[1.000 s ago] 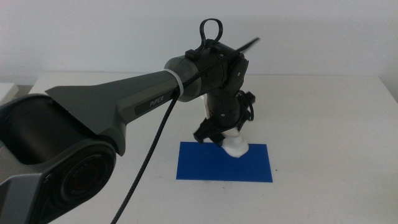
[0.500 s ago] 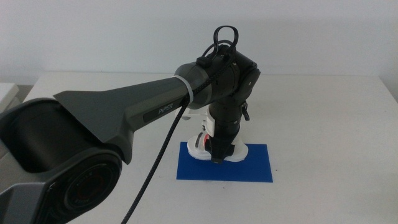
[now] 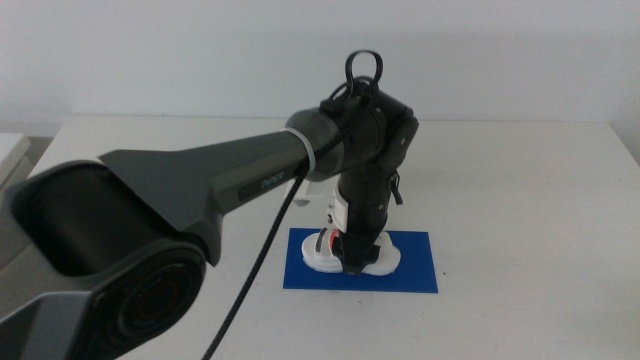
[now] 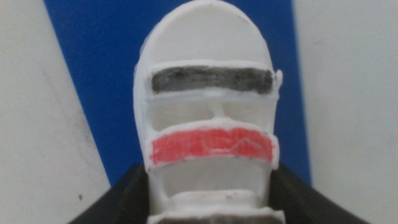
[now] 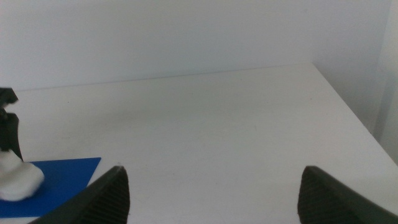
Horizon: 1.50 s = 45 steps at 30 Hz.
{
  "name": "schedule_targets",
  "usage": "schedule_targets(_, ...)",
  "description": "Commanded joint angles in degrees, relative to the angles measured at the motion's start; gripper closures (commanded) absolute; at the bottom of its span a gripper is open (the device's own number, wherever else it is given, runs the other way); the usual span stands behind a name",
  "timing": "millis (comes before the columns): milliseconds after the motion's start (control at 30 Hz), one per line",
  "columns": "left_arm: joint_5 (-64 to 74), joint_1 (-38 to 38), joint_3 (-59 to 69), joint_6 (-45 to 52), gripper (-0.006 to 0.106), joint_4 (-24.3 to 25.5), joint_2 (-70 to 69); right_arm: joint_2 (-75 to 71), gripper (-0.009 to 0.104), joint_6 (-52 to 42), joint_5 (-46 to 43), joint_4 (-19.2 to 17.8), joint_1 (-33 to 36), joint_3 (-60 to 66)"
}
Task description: Use one arm to grab the shoe from the table and place it on the mat.
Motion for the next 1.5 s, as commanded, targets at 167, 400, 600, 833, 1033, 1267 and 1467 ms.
schedule_targets(167, -3.2, -0.2, 0.1, -0.7, 0.097, -0.7, 1.3, -0.3, 0.016, -0.3, -0.4, -0.3, 0.0, 0.1)
schedule_targets(400, -3.8, -0.2, 0.1, -0.8, 0.065, -3.5, 1.3, -0.3, 0.016, -0.3, -0.4, -0.3, 0.0, 0.1)
schedule_targets(600, -2.9, -0.3, 0.1, -0.8, 0.015, -4.1, 1.1, -0.3, 0.016, -0.3, -0.4, -0.3, 0.0, 0.1)
schedule_targets(833, 0.6, -0.3, 0.1, 0.9, 0.007, 0.0, -10.6, -0.3, 0.016, -0.3, -0.4, -0.3, 0.0, 0.1)
schedule_targets(1033, 0.6, -0.3, 0.7, 32.8, 0.007, 19.0, -29.9, -0.3, 0.016, -0.3, -0.4, -0.3, 0.0, 0.1)
schedule_targets(1267, 0.6, 1.9, 5.5, 89.7, 0.007, 25.9, -43.8, -0.3, 0.016, -0.3, -0.4, -0.3, 0.0, 0.1)
schedule_targets(1467, 0.6, 4.8, 25.1, 86.2, 0.007, 29.6, -60.7, -0.3, 0.016, -0.3, -0.4, -0.3, 0.0, 0.1)
